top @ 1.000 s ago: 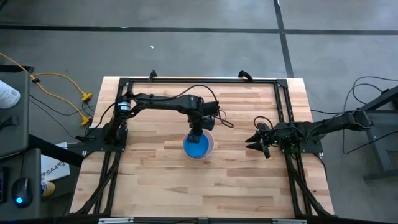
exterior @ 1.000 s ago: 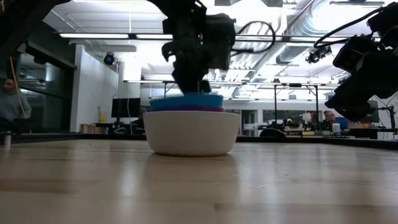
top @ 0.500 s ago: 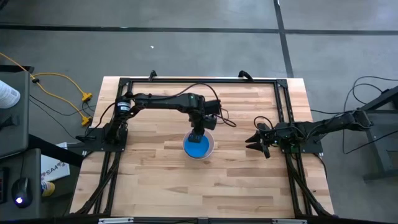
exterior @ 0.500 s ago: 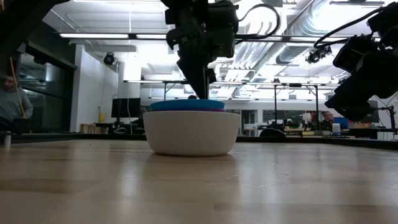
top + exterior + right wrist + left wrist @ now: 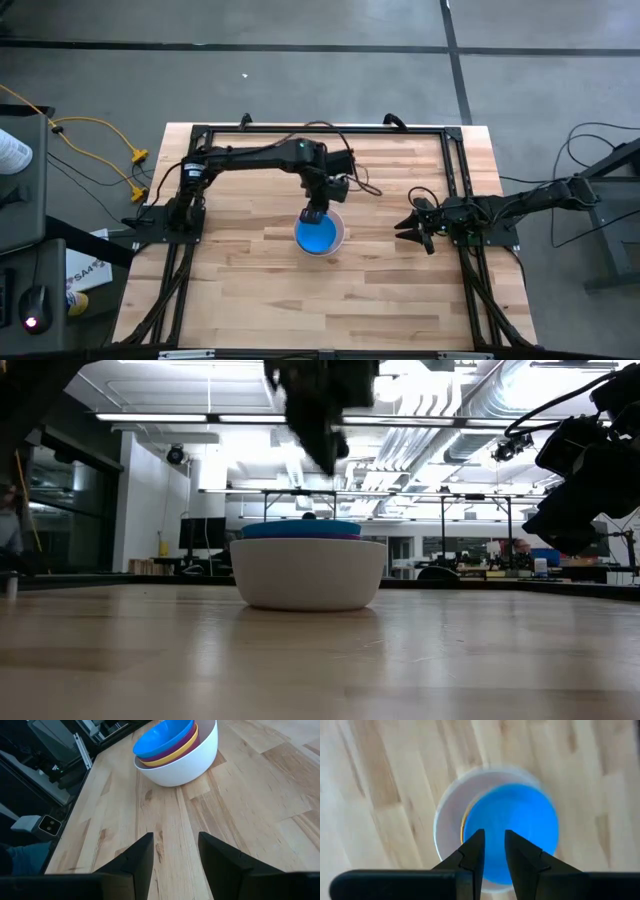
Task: Nest bowls inside each other
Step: Return to Home Position
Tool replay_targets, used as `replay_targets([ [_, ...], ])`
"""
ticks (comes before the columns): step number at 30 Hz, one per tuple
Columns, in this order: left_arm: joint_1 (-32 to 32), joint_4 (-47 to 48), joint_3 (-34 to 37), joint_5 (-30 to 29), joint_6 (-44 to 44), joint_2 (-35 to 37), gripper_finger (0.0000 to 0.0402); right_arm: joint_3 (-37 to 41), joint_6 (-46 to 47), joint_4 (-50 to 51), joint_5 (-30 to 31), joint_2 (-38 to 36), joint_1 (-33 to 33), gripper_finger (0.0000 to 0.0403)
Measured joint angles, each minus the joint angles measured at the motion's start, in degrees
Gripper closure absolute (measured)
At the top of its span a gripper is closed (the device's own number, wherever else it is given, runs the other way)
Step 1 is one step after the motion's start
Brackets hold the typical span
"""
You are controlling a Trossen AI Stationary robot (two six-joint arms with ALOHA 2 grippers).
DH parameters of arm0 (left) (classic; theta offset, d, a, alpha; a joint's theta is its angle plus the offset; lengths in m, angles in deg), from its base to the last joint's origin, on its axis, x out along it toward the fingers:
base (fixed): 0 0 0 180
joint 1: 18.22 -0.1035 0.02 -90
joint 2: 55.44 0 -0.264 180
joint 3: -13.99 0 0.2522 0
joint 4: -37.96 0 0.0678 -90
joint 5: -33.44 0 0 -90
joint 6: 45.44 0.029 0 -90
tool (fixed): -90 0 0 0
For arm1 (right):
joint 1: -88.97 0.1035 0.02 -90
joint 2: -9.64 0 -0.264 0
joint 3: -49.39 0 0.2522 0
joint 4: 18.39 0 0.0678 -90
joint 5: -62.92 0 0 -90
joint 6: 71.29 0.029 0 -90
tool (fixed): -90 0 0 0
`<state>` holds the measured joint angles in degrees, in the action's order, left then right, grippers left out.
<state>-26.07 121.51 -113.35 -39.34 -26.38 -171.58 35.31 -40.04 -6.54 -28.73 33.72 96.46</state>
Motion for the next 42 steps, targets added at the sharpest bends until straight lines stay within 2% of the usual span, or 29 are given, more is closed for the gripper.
replay_targets([
  [6,-0.3,2.7,-0.6,0.0,-1.2,5.3,0.0327,0.0,0.0,0.1,0.0,0.0,0.0,0.0254],
  [15,-0.4,1.5,8.9,-0.4,-4.4,12.6,0.0327,0.0,0.0,0.0,0.0,0.1,0.0,0.0254],
  [22,-0.4,-7.8,26.3,-0.4,-7.8,21.2,0.0327,0.0,0.0,-0.1,0.0,0.2,0.0,0.0254],
  [30,-0.4,-24.7,46.8,0.1,-10.9,34.6,0.0327,0.0,0.0,0.0,0.0,0.2,0.0,0.0254],
  [42,-0.4,-51.0,73.4,6.3,-13.5,50.5,0.0327,0.0,0.0,0.0,0.0,0.2,0.0,0.0254],
])
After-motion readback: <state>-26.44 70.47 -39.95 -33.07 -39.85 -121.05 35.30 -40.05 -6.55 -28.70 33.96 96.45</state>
